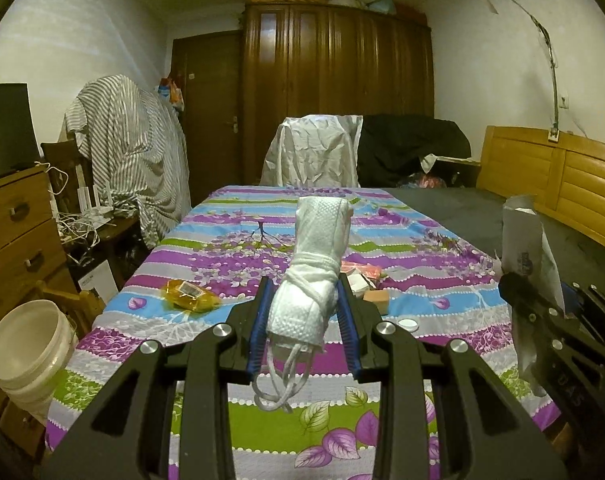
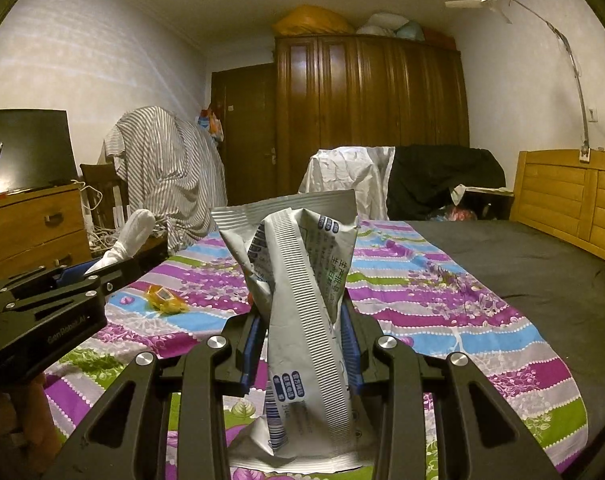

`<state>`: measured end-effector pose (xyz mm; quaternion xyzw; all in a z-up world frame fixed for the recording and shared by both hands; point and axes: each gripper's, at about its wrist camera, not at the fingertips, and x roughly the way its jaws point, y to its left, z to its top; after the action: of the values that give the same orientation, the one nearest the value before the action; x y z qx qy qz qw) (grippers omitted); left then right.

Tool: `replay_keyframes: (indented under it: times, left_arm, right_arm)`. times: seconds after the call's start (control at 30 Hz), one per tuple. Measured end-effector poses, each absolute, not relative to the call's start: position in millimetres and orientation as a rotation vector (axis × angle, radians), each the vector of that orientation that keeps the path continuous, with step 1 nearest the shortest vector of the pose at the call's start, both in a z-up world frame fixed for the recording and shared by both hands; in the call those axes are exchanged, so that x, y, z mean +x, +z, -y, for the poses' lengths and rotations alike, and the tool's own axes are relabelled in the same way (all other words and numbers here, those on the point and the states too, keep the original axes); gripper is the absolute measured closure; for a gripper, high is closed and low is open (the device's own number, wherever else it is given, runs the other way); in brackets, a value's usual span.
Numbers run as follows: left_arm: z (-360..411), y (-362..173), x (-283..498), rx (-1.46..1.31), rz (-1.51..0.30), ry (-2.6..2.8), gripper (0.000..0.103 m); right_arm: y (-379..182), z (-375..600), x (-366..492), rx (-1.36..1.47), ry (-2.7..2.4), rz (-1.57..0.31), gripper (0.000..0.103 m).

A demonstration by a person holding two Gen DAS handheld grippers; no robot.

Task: Collect trash
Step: 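Carry the tissue and wipes pack over the white bucket with both tools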

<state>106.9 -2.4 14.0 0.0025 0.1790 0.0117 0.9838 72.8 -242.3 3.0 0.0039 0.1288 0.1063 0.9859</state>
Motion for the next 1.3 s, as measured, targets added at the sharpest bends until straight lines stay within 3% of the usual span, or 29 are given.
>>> replay_keyframes:
  times: [0.87, 1.3]
  left_arm:
    - [-4.0, 18.9, 106.6, 0.0, -0.37, 0.038, 0.073]
    - [-44.7, 28.1, 106.2, -0.023, -0.36, 0.109, 0.073]
  right_arm:
    - [5.5, 238.5, 77.2, 0.002, 0.24, -0.268, 0.068]
    - [21.4, 203.8, 99.0, -0.019, 0.334, -0.253, 0.068]
